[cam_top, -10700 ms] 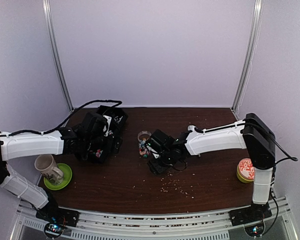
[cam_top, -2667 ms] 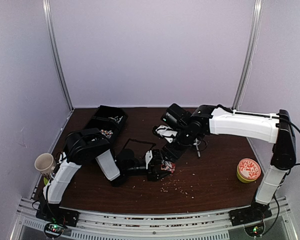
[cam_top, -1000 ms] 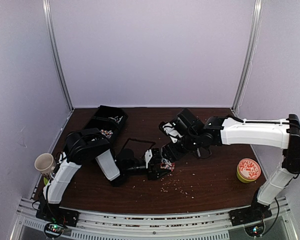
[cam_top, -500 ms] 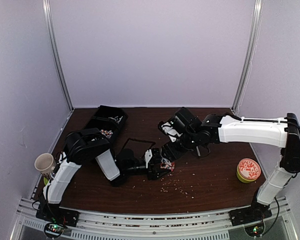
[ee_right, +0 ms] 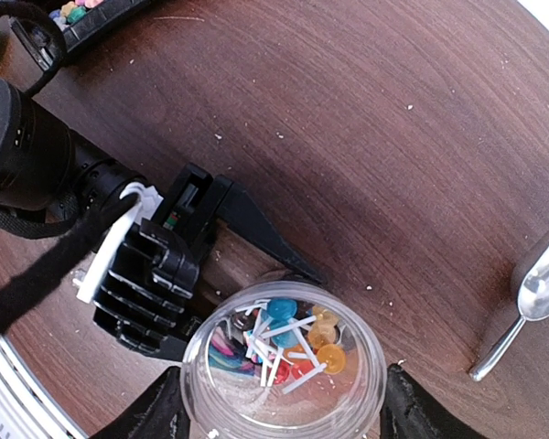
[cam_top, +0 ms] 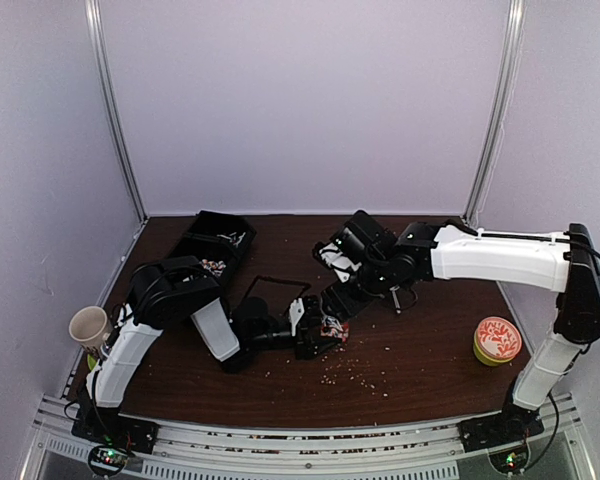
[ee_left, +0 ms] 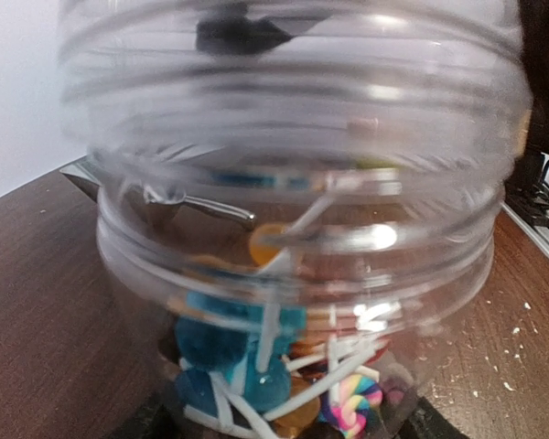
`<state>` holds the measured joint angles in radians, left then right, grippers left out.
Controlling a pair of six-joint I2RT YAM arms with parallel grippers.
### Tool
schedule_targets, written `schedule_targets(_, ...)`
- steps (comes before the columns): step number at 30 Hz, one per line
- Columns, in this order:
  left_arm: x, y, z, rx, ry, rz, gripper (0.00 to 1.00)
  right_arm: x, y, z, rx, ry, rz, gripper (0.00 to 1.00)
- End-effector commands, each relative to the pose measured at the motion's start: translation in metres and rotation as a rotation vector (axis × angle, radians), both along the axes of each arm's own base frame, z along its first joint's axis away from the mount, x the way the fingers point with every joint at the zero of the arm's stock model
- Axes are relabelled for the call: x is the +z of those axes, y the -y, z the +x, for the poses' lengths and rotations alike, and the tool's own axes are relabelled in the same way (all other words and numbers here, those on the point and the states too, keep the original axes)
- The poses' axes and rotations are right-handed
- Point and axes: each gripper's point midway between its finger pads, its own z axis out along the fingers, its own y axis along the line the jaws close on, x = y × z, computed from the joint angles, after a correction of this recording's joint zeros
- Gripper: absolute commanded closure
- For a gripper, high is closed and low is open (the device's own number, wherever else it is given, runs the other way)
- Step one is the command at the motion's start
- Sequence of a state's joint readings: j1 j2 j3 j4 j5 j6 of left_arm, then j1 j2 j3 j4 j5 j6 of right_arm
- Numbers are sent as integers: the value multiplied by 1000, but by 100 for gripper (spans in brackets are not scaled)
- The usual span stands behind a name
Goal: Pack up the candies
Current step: Place the box lid on the packing bottle.
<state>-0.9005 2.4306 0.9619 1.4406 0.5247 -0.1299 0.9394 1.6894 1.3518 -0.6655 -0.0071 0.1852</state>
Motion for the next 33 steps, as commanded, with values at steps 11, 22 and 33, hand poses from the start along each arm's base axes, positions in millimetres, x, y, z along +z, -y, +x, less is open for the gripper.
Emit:
schedule_targets(11,-14,0,-7,-38,-14,23,40,-2,-9,-14,117,-18,-45,32)
schedule_targets(22,-14,-1,-5,-28,-13,18,41,-10,-8,-17,123,-42,-59,32)
schedule_targets(33,-14,-8,9,69,-10,24,42,-8,-6,-6,-36,-16,22,32)
